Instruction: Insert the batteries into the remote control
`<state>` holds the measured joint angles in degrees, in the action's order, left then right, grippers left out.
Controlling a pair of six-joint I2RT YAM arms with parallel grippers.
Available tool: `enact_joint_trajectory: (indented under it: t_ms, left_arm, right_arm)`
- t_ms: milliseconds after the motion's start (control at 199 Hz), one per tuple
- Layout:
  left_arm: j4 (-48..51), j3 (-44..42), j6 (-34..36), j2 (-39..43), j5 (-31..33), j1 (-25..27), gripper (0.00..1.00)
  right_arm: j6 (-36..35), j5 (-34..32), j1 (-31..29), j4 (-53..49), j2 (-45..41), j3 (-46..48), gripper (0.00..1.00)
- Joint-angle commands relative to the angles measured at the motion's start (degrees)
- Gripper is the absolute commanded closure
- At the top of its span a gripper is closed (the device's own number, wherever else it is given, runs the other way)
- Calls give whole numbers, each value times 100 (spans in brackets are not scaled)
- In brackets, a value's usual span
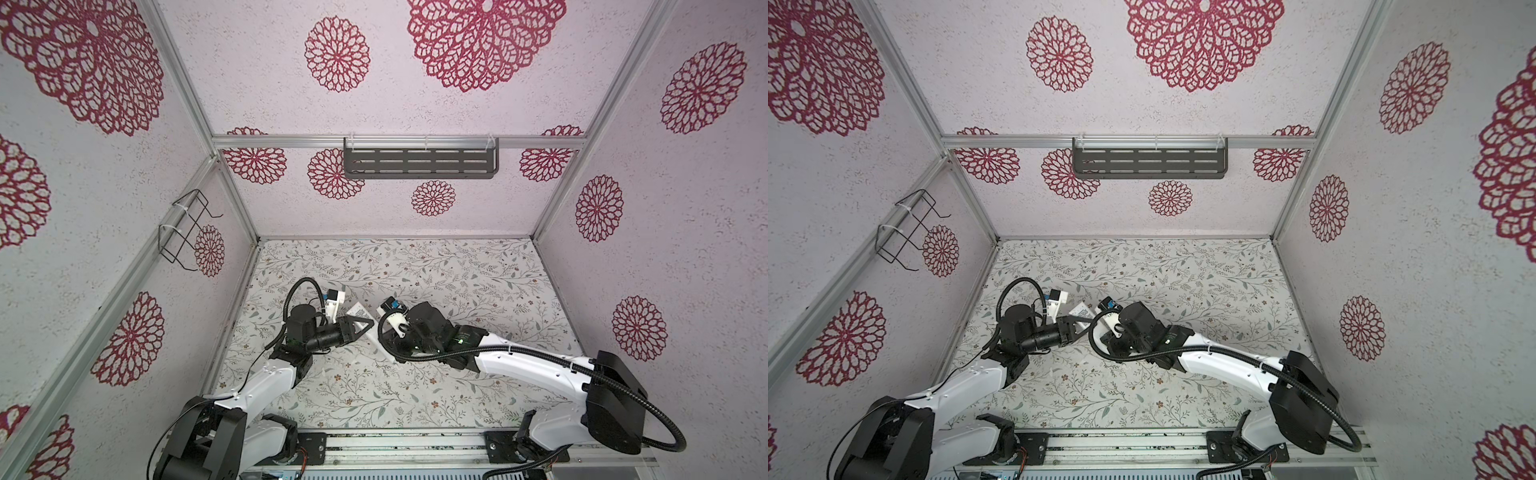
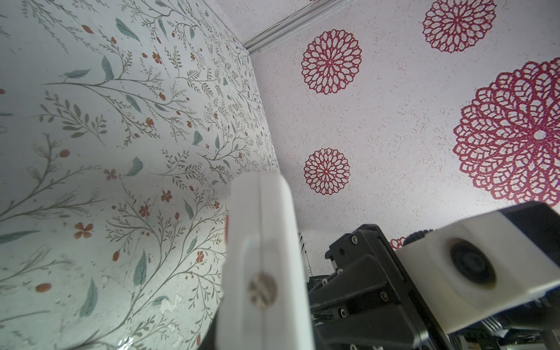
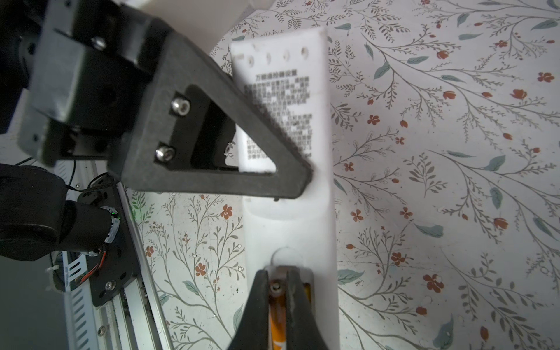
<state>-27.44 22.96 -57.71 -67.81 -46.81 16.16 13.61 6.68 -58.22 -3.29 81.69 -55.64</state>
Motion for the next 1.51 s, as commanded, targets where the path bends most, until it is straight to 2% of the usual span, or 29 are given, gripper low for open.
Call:
enact_joint_trajectory:
  t_ms: [0, 388, 755, 1178, 1349, 1505]
  left_arm:
    - [-753, 26, -289, 198, -134, -111, 100]
    - [-1328, -28, -676, 165, -303, -315, 100]
    - [-1475, -55, -789, 156, -364, -395, 100]
    - [-1437, -21, -858, 203, -452, -434, 100]
    - [-477, 126, -479, 551, -455, -454, 100]
    - [1893, 604, 576, 1180, -144, -584, 100]
  right_arm:
    - [-25, 150, -115, -192, -34, 152, 93]
    - [41, 154, -124, -33, -39, 540, 93]
    - [177, 141, -137, 83, -129, 903, 93]
    - [-36, -172, -178, -510, -673, 803, 92]
    - [-94, -272, -104, -636, -1156, 737, 90]
    - [-73, -340, 8, -647, -1560, 719, 84]
